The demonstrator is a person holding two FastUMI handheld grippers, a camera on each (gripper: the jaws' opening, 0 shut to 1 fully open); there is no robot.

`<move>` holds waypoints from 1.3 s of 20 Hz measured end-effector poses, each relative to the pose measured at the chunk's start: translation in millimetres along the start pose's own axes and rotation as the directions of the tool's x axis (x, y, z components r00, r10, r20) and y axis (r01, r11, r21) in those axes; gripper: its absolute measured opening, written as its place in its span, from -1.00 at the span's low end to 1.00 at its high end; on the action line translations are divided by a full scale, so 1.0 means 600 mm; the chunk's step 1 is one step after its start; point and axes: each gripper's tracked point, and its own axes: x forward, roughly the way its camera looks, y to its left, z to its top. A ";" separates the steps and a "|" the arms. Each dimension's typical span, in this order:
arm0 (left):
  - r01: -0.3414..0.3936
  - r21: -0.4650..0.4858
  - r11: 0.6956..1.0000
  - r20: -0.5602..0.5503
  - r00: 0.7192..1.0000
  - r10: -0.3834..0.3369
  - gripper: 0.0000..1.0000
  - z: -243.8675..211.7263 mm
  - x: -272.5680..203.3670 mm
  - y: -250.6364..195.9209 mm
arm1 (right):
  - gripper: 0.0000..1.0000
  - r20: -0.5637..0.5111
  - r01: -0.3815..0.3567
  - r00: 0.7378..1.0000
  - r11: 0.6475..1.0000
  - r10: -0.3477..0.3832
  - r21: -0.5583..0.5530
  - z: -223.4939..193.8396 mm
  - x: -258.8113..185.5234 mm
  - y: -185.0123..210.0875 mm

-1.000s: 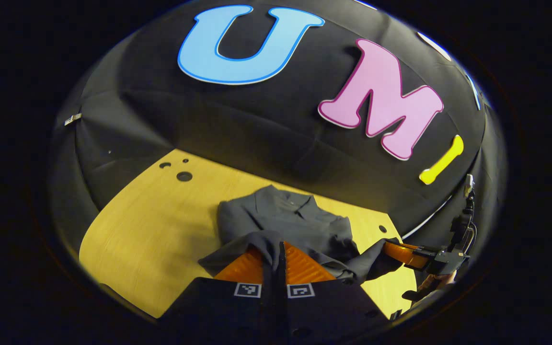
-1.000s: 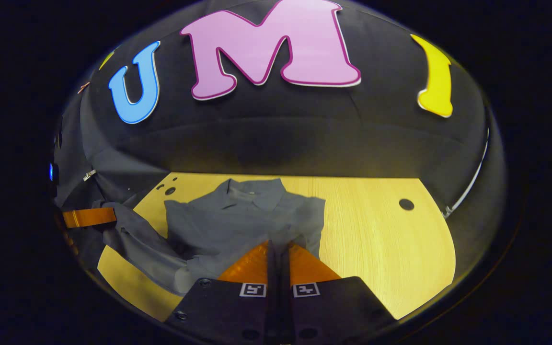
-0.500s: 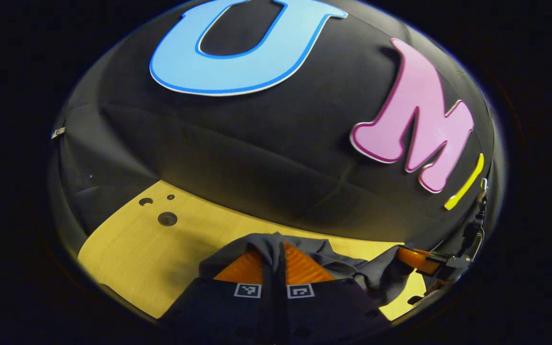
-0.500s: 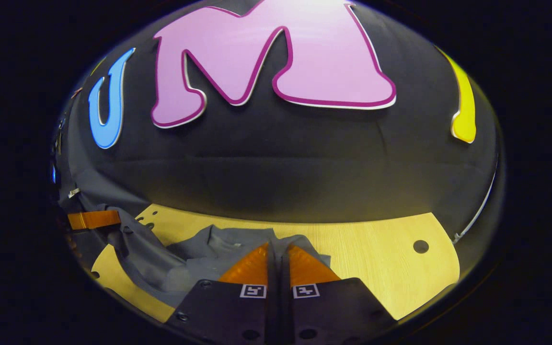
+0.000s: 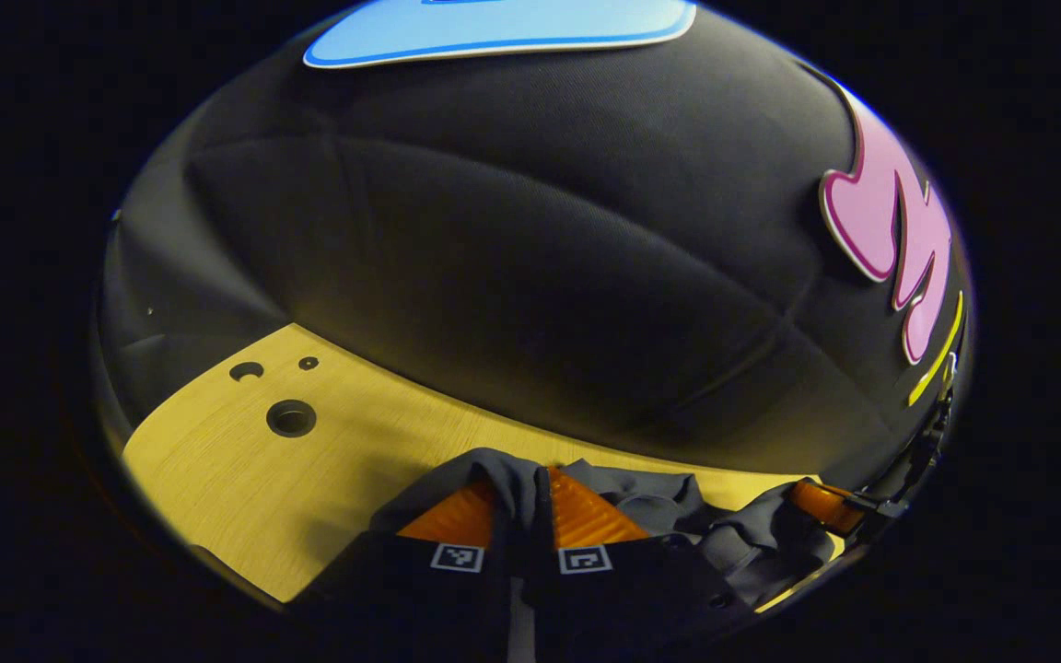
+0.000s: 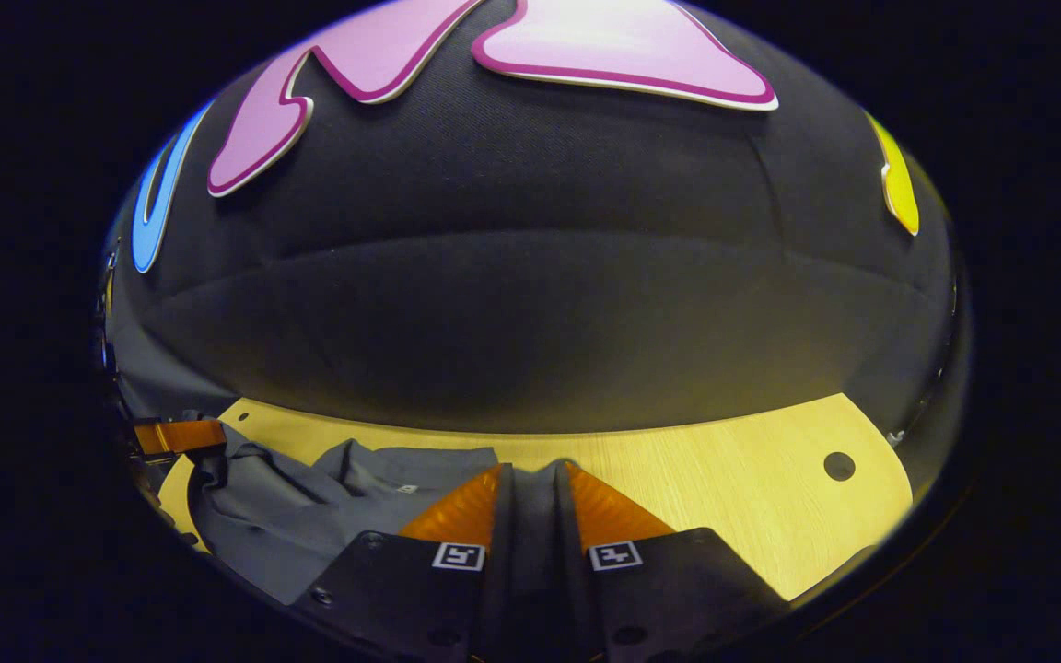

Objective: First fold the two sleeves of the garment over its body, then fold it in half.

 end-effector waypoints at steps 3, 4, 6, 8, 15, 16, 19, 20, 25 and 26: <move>-0.022 0.033 0.999 0.007 1.000 0.021 -0.27 0.012 -0.029 -0.009 | -0.41 0.023 0.012 1.000 1.000 -0.012 0.003 0.023 -0.029 -0.003; -0.037 0.044 0.998 0.029 0.999 0.036 0.01 0.025 -0.044 -0.009 | 0.02 0.031 0.007 1.000 1.000 -0.007 0.007 0.031 -0.044 -0.002; -0.047 0.070 0.996 0.070 0.997 0.042 0.58 0.052 -0.084 -0.017 | 0.32 0.047 0.006 0.999 1.000 -0.006 -0.001 0.046 -0.075 -0.004; -0.050 0.085 0.995 0.106 0.994 0.041 0.88 0.074 -0.134 -0.025 | 0.82 0.066 0.007 0.998 1.000 -0.007 -0.012 0.059 -0.116 -0.005; -0.026 0.094 0.995 0.203 0.979 0.006 0.93 0.126 -0.344 -0.063 | 0.98 0.155 0.034 0.988 0.998 -0.025 -0.058 0.111 -0.297 0.000; -0.022 0.100 0.995 0.215 0.977 0.001 0.92 0.127 -0.380 -0.067 | 0.98 0.171 0.041 0.985 0.997 -0.030 -0.060 0.119 -0.327 -0.002; -0.013 0.118 0.993 0.236 0.972 -0.015 0.92 0.121 -0.470 -0.077 | 0.97 0.211 0.052 0.977 0.998 -0.041 -0.046 0.131 -0.417 0.002; -0.013 0.131 0.991 0.241 0.970 -0.019 0.92 0.115 -0.498 -0.077 | 0.97 0.219 0.056 0.975 0.997 -0.044 -0.046 0.130 -0.446 0.001; -0.010 0.144 0.989 0.231 0.973 -0.024 0.92 0.042 -0.622 -0.086 | 0.96 0.256 0.067 0.965 0.996 -0.051 -0.053 0.099 -0.593 0.000; -0.014 0.135 0.991 0.232 0.973 -0.017 0.92 0.024 -0.645 -0.085 | 0.96 0.248 0.067 0.967 0.997 -0.054 -0.044 0.079 -0.614 -0.002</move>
